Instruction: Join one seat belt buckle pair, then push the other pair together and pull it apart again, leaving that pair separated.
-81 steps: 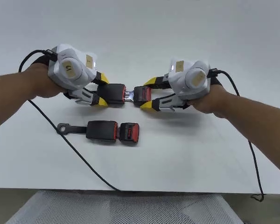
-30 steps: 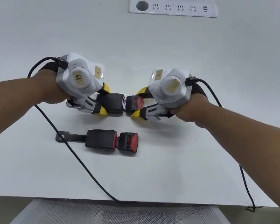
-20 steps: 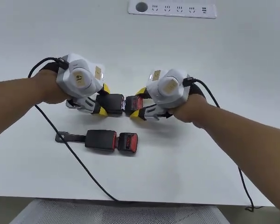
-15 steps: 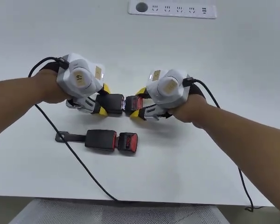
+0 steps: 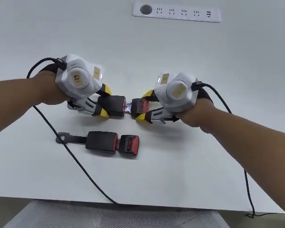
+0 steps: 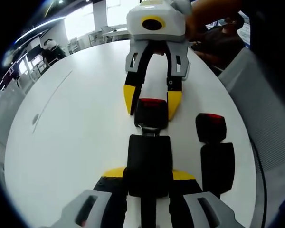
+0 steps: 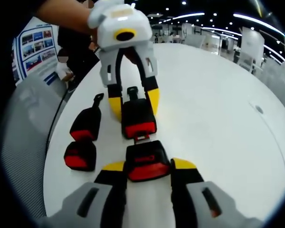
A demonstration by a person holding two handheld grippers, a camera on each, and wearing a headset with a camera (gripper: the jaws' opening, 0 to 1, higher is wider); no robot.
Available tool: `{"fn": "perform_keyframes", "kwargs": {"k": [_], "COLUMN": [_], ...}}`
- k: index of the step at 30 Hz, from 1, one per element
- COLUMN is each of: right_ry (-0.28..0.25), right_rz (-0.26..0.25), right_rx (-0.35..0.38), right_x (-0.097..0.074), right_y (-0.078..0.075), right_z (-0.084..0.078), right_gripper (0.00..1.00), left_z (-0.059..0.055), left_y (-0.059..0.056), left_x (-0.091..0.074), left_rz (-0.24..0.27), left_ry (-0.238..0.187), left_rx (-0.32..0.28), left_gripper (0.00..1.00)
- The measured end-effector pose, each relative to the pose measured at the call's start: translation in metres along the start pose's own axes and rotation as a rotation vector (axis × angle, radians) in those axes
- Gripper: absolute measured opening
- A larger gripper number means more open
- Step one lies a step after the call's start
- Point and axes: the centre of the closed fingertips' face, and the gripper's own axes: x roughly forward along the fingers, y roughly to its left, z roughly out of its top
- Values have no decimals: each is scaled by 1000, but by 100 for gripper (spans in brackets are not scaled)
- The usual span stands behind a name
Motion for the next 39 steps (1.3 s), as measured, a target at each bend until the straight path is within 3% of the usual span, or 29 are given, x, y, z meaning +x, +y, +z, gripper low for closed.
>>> {"fn": "perform_keyframes", "kwargs": {"k": [7, 12, 39], "right_ry": [-32, -21, -12], "right_rz": [12, 0, -25], "right_rx": [11, -21, -4], "right_x": [-3, -13, -63], "right_y": [1, -1, -6], "right_z": [-1, -10, -60], "right_gripper": [37, 37, 37], "left_z": [1, 2, 4], "left_y": [0, -1, -3], "left_x": [1, 1, 1], "left_rz": [-2, -6, -1], "left_ry": [-2, -2, -2], "left_rx": [-7, -5, -20], "left_gripper": [34, 34, 34]}}
